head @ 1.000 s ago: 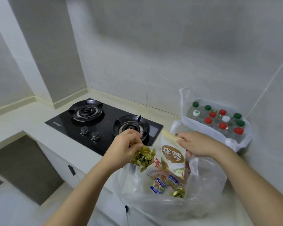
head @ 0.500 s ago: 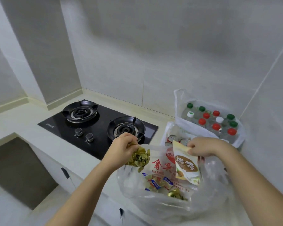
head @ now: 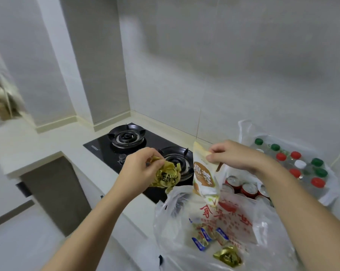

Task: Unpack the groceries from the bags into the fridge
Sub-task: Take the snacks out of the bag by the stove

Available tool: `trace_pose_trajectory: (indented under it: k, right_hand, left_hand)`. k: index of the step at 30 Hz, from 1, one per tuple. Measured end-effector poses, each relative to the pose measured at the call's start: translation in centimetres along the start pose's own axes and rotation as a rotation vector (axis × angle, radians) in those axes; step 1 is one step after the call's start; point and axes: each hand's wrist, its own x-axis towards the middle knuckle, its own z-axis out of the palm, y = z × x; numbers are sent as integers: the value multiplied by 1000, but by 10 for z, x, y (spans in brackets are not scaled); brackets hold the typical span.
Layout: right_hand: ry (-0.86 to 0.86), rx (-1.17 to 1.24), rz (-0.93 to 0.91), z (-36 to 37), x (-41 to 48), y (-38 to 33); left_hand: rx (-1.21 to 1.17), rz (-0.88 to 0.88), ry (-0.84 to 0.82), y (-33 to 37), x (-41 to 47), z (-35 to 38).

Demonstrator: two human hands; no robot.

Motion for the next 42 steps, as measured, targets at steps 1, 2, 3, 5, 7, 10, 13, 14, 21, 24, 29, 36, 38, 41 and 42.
trace_pose_trajectory:
  k: [1,2,3,5,7,10,13,14,21,24,29,36,38,41,42]
  right_hand:
    - [-4,7,-25,0,3,-10]
    - [-18,13,-49,1,6,-22]
    - [-33,20,-77,1,9,-34]
    - [-63,21,-138,3,16,-61]
    - [-91,8,-201,6,24,-90]
    - [-141,12,-290,18,34,-133]
    - [-189,9,-396,38,43,-172]
    - [-216,12,-426,46,44,-185]
    - [-365,-42,-625,118,40,-283]
    - [-450,-31,-700,157,26,-332]
    - [-562,56,-811,223,-11,-415]
    - [-698,190,-933,310,-75,-521]
    - [-746,235,-962,330,-93,-547]
    - [-791,317,-998,353,-118,-584]
    - [-802,350,-1000,359,-127,-596]
  left_hand:
    - [3,-8,23,2,-2,-10]
    - [8,-19,39,3,-5,-21]
    - [19,-29,50,3,-8,-32]
    - [60,-51,76,4,-16,-55]
    - [88,-81,124,3,-25,-80]
    - [108,-124,211,3,-40,-114]
    - [163,-153,300,2,-61,-149]
    - [183,-168,324,1,-70,-161]
    - [302,-270,495,-10,-157,-252]
    - [344,-321,570,-10,-204,-294]
    - [428,-384,698,-4,-286,-360]
    - [499,-460,872,12,-391,-438]
    - [506,-477,922,19,-416,-457]
    - [535,-503,1022,31,-450,-484]
    - [549,-513,1053,35,-461,-492]
